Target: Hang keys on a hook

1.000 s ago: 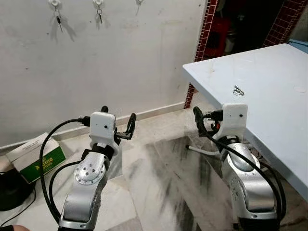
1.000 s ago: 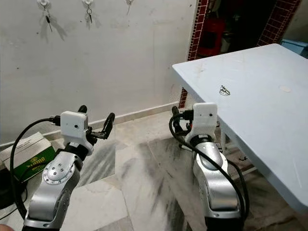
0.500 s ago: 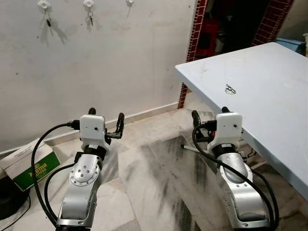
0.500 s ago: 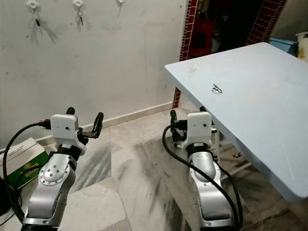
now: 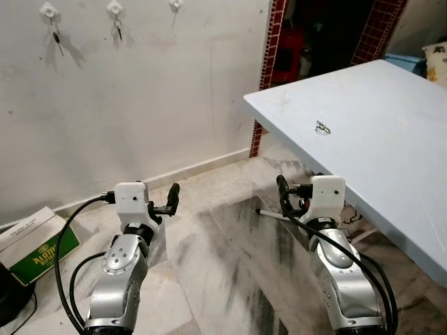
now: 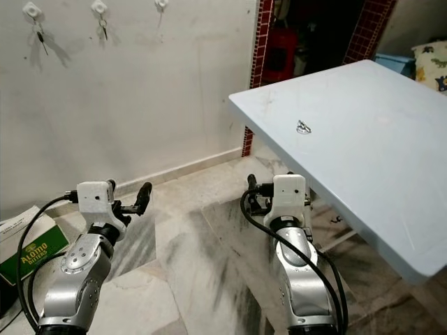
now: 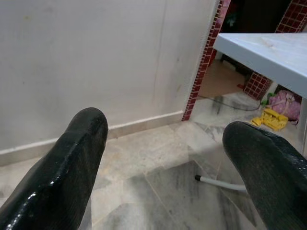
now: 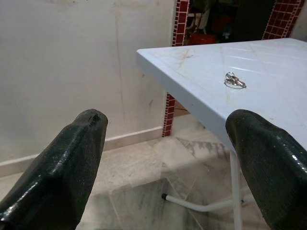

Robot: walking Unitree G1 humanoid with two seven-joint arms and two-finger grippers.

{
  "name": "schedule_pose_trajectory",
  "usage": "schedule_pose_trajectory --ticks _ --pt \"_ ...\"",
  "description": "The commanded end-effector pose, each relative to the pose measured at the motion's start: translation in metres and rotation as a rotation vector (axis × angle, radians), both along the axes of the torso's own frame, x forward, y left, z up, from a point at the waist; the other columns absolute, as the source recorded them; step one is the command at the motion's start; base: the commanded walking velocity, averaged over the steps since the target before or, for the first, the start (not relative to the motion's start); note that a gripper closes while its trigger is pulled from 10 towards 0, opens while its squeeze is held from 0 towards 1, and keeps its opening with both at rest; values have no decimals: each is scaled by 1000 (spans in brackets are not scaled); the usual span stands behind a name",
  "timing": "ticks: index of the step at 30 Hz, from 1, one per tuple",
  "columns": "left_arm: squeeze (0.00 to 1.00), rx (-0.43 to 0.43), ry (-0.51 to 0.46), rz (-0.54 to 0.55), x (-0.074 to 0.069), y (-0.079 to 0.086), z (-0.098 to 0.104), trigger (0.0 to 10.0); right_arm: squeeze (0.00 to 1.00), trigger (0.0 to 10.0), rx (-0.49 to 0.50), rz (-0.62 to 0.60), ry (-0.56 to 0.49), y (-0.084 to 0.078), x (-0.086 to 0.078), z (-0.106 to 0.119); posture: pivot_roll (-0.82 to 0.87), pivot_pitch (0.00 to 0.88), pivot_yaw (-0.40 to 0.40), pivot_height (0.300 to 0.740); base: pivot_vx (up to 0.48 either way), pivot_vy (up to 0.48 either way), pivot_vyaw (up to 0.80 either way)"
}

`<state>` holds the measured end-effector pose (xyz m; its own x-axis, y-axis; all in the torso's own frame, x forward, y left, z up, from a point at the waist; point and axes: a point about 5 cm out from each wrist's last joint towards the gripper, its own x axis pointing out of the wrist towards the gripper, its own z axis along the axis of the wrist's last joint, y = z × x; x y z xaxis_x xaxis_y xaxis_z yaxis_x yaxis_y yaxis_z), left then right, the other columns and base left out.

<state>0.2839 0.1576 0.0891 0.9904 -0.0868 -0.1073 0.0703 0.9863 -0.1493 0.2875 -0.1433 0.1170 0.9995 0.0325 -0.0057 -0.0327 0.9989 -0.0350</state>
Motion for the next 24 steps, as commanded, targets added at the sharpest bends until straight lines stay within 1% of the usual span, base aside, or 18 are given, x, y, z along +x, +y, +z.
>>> schedule_pose_trajectory --ticks 1,9,19,21,22,24 --pt "0 -4 9 -13 3 -1 1 10000 0 10000 -4 5 3 0 2 -1 -29 0 10 740 0 0 -744" --pt "0 12 26 -39 4 -4 -1 10000 0 10000 -4 10 7 -1 3 -2 -28 0 8 740 0 0 -748" --pt "0 2 42 -61 6 -4 -3 10000 0 10000 6 10 10 0 5 -4 -32 0 16 740 0 0 -763" --pt "0 13 43 -74 7 -5 -3 10000 0 10000 12 11 8 -1 5 -1 -26 0 20 740 0 0 -775" --pt "0 33 35 -83 7 -5 -1 10000 0 10000 18 28 0 -1 6 3 -25 0 22 740 0 0 -781" --pt "0 56 21 -103 6 -7 1 10000 0 10000 -10 45 -11 -3 7 7 -24 0 23 740 0 0 -656"
